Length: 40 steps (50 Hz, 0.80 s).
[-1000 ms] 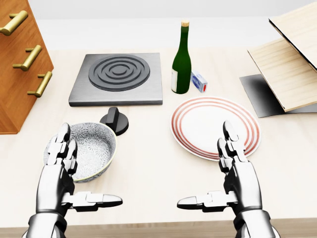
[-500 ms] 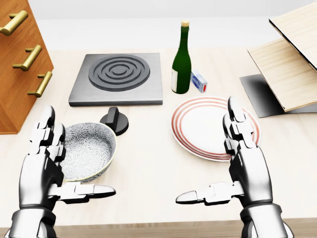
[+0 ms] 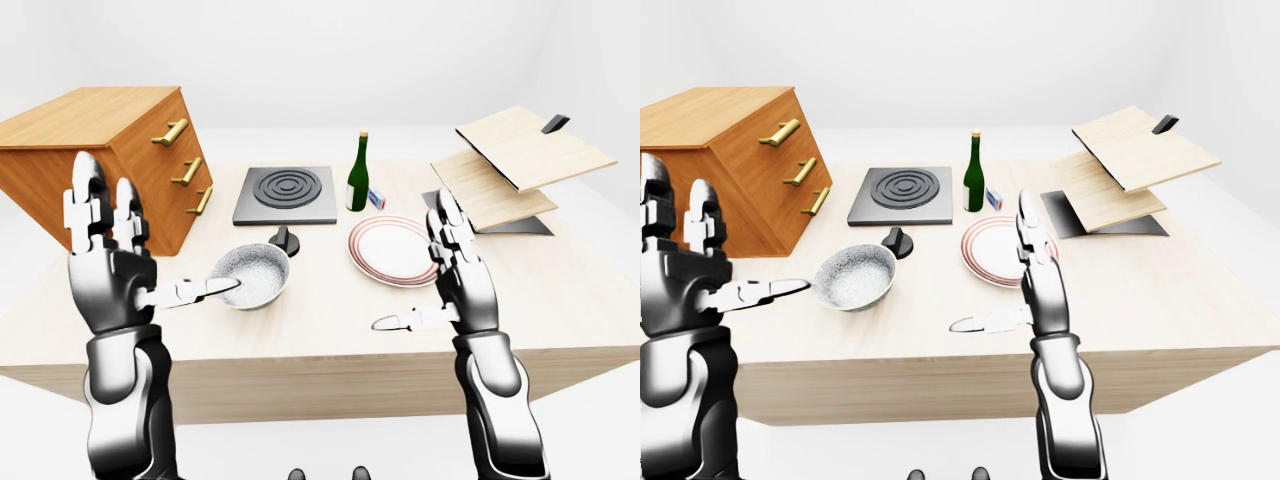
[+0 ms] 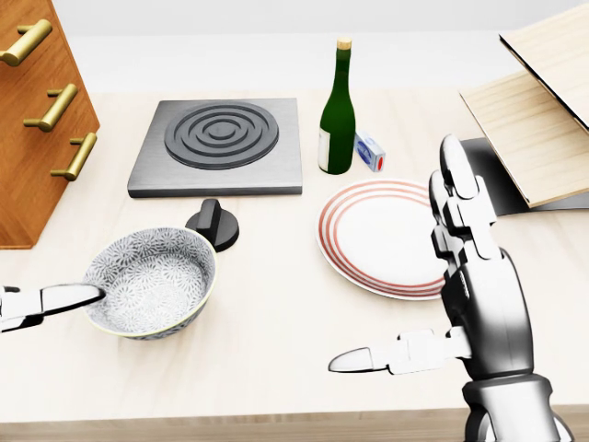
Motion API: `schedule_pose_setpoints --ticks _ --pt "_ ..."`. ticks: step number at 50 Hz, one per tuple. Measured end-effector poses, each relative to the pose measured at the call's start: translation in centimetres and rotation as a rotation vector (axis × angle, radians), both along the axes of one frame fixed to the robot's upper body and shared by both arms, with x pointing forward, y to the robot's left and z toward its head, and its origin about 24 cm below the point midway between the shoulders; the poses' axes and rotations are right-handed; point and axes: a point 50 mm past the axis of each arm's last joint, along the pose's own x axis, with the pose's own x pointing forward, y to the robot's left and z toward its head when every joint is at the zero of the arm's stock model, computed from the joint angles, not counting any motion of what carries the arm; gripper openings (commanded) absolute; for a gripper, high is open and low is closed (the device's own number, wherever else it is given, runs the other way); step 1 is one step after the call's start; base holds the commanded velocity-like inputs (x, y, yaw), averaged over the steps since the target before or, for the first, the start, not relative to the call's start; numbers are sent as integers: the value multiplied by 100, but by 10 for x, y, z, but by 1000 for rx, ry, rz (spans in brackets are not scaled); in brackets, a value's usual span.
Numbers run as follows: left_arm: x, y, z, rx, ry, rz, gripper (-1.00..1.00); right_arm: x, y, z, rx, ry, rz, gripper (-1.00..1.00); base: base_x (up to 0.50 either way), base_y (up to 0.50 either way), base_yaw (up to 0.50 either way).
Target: Pick up the akita bowl and put it on the plate.
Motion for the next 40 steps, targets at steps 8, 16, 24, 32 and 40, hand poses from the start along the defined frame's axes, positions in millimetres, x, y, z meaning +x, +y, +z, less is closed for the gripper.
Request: schedule_pose_setpoints --ticks 8,16,24,32,40 --pt "-11 25 21 -2 -95 78 100 -2 -1 4 -7 -19 -5 100 0 0 0" --pt "-20 52 36 0 -149 171 100 -3 -2 7 -11 -33 -7 100 0 0 0" --pt "-30 86 44 -13 -161 285 100 -4 -3 10 -4 -44 -12 100 0 0 0" --pt "-42 125 48 -35 -150 408 100 -4 -7 11 9 -54 -41 100 0 0 0" --pt "-58 164 48 -75 -118 536 100 -3 -11 12 25 -61 -73 100 0 0 0"
